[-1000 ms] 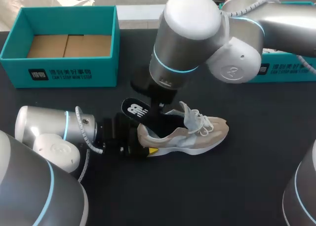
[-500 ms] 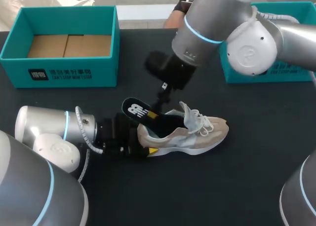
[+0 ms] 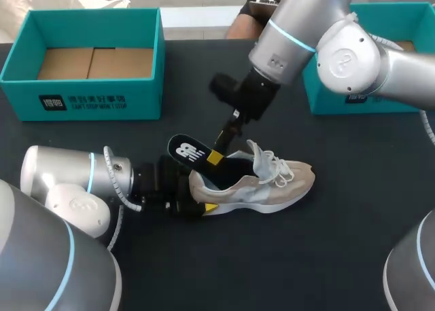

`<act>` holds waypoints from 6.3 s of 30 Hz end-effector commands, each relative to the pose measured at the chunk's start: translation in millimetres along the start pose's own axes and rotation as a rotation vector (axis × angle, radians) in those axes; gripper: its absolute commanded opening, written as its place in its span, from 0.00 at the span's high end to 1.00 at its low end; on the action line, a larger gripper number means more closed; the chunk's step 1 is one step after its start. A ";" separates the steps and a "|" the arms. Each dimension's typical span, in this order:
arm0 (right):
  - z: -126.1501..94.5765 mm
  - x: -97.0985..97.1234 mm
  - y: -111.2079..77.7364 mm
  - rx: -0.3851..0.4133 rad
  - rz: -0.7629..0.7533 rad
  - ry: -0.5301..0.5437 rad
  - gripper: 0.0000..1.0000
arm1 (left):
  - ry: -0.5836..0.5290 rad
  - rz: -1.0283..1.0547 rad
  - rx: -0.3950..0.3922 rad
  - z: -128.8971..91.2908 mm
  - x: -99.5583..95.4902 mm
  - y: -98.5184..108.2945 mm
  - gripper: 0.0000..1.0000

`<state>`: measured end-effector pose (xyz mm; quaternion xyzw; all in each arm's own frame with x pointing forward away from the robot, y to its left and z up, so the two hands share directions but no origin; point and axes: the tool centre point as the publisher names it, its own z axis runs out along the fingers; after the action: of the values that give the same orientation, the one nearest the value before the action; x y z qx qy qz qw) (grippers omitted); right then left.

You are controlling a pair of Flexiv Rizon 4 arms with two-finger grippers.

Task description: Take the shoe out of the shoebox, open the shoe tongue, remove and reinsert the insole, then place the shoe into the shoebox

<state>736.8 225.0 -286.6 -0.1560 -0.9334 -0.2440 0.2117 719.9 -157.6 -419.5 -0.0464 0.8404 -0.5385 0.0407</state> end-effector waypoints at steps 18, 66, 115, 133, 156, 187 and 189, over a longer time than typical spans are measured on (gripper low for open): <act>11.6 -12.0 11.7 -0.153 -0.185 0.187 0.55 | 0.001 0.000 -0.003 0.3 -0.4 1.5 1.00; -51.7 10.8 79.0 -0.599 -0.311 0.088 1.00 | 0.001 0.000 -0.003 0.3 -0.4 1.5 1.00; -185.1 109.1 79.0 -0.997 -0.152 0.108 1.00 | 0.001 0.000 -0.003 0.3 -0.4 1.5 1.00; -188.6 110.0 70.5 -1.038 0.001 0.183 1.00 | 0.001 0.000 -0.003 0.3 -0.4 1.5 1.00; -173.0 177.9 42.6 -1.037 0.143 0.301 1.00 | 0.001 0.000 -0.003 0.3 -0.4 1.5 1.00; -173.1 207.9 30.7 -0.970 0.147 0.342 1.00 | 0.001 0.000 -0.003 0.3 -0.4 1.5 1.00; -173.1 207.9 30.7 -0.970 0.147 0.342 1.00 | 0.001 0.000 -0.003 0.3 -0.4 1.5 1.00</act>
<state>626.0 198.3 -39.4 -0.2578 -0.6514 -0.6557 0.2817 720.1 -157.4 -419.7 -0.0464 0.8404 -0.5384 0.0408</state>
